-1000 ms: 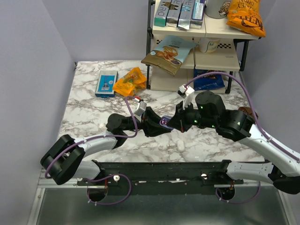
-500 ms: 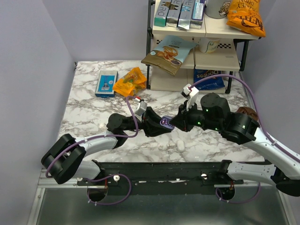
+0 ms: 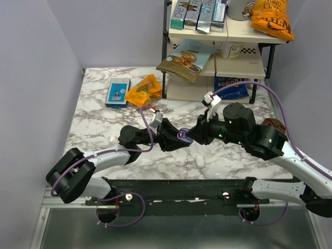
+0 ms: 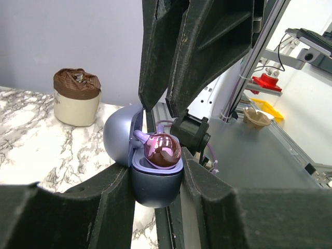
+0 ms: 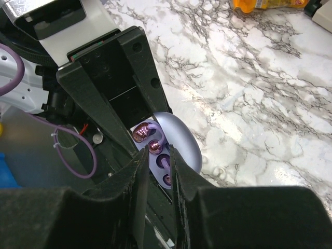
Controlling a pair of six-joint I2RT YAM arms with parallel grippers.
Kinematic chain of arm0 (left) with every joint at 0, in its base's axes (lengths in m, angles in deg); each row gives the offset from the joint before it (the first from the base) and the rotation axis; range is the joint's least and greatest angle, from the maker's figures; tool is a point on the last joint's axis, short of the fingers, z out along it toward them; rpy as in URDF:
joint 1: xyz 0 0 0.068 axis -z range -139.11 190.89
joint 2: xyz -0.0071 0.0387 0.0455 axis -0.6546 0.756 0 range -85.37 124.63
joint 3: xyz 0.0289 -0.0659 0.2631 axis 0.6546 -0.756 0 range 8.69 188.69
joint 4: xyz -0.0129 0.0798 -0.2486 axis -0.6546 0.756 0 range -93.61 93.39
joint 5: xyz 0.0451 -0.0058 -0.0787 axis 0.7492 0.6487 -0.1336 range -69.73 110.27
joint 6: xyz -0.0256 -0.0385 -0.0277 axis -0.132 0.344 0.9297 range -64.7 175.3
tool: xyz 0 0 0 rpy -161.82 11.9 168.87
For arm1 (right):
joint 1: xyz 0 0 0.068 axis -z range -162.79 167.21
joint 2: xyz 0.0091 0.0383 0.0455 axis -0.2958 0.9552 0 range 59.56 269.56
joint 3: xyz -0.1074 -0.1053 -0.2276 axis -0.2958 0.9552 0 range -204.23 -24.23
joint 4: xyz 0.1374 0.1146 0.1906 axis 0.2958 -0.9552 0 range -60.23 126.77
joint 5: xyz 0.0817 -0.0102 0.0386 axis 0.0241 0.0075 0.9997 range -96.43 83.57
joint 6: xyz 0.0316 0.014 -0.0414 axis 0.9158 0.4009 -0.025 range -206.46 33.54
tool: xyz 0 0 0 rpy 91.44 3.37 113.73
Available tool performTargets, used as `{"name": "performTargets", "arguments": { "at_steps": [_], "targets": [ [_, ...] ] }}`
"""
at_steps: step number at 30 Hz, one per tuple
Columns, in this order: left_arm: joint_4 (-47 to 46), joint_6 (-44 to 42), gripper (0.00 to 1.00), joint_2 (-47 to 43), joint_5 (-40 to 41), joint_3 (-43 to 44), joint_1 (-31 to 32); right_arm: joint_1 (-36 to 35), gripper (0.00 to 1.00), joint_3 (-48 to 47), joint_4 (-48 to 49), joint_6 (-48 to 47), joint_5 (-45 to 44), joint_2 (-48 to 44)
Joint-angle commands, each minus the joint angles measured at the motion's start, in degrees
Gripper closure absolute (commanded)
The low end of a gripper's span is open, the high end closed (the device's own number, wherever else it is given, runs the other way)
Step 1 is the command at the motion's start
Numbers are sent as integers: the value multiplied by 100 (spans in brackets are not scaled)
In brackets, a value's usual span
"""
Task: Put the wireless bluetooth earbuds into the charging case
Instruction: Pick up the earbud from the charging case.
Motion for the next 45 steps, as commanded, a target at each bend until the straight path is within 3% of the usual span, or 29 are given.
{"name": "performTargets", "arguments": {
  "at_steps": [1,25,36,45],
  "targets": [
    [-2198,4,100,2,-31,131,35,-38,68,-206,133,-44,68,146],
    [-1970,-154,100,125,-58,262,132,-143,69,-303,-61,-167,-212,559],
    [-1882,-224,100,116,-22,298,132,-204,65,-277,1,-167,-378,41],
    [-1899,-216,100,81,13,289,132,-204,67,-189,-52,-80,-449,14]
  ]
}}
